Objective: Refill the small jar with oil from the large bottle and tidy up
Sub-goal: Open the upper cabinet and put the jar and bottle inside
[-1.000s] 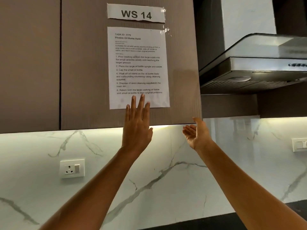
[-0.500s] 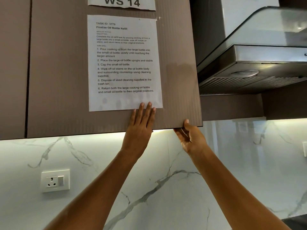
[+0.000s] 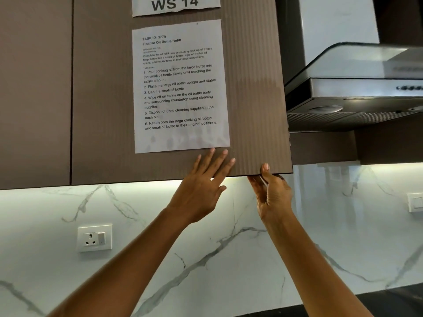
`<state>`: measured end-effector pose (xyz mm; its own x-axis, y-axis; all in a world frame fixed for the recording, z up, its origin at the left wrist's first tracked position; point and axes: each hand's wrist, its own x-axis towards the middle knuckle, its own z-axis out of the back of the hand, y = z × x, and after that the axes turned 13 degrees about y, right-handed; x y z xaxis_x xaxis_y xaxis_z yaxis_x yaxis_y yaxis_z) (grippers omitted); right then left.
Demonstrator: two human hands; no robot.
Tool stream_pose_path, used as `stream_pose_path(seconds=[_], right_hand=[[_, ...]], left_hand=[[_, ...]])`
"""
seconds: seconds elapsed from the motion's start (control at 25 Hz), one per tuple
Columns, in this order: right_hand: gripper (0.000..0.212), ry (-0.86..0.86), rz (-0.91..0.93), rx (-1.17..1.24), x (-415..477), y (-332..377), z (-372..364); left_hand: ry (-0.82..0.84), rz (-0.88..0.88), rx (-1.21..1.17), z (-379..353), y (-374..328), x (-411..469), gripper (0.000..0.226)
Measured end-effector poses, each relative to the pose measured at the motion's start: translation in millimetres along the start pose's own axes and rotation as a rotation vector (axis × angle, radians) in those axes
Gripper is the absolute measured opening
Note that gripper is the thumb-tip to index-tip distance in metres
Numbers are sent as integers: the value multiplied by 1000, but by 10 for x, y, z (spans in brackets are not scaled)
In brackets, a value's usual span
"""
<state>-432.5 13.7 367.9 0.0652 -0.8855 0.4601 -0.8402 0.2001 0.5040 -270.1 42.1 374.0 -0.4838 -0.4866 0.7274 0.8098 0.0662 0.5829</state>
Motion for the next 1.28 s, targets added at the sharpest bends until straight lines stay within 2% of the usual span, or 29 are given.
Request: stream_pose_path(seconds=[0.08,0.32,0.44,0.52,0.72,0.96,1.04,1.28], right_hand=[[17,11,106,-25,-270,106,-51],[27,53,336,-210,-1006,280,-220],[28,94,496,-262,-1340,303,-338],[33,119,600,-284,-1521,297,-438],[47,115,788,-396,-1937,186,-633],[48,378,1013,-466,-2253,30,-966],[46,466,1076,-488,-2353,-38,-1159],[44,749,1118,-250,-2754,-410,-1808]], left_hand=[[4,-79,-40,322,-63,7,55],[-103,-368,-68,1437,-282,173,51],[-128,-549,37,1897,-387,228,50],[-115,-603,134,2096,-383,244,49],[-134,-598,214,2564,-273,7,45],[-179,-515,280,3106,-81,-535,36],[-134,-485,348,3336,45,-703,35],[124,-397,643,3979,407,-1271,38]])
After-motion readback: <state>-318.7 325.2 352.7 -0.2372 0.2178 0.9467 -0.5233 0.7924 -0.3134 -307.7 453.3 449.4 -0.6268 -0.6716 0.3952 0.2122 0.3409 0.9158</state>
